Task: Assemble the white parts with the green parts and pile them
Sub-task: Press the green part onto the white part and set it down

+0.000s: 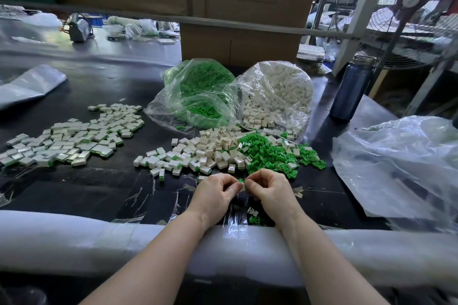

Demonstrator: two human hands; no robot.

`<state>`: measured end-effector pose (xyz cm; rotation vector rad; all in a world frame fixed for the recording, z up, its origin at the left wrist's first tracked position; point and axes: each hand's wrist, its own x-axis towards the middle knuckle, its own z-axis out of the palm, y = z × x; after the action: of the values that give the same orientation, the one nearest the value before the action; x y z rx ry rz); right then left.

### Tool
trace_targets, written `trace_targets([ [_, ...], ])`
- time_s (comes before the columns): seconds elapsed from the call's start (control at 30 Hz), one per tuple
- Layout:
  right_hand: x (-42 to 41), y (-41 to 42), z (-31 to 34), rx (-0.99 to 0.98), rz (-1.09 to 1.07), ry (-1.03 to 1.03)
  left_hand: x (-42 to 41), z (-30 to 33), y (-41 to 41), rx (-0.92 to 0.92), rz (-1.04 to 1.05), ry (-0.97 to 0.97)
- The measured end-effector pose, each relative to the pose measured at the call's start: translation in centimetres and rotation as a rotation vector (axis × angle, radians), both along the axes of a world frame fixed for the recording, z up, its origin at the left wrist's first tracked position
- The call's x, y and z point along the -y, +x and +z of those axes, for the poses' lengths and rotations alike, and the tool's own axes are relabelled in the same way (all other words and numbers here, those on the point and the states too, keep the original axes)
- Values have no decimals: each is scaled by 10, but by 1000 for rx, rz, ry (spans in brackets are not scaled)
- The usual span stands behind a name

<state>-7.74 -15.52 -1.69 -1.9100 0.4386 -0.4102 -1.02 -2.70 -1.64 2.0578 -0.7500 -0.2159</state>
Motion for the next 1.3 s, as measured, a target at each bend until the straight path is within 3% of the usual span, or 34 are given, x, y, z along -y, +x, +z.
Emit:
trace_targets([
  [0.27, -1, 0, 2, 25, -6, 23, 1, 1, 0, -89, -18, -130],
  [0.47, -1, 0, 3, 53, 3, 42, 2, -3, 2, -66, -16, -88],
  [0.63, -2, -2, 5, 100, 23, 193, 2, -5, 4, -28, -14, -82],
  [1.3, -3, -2, 6, 81, 53, 134, 1, -4, 3, -90, -13, -149],
])
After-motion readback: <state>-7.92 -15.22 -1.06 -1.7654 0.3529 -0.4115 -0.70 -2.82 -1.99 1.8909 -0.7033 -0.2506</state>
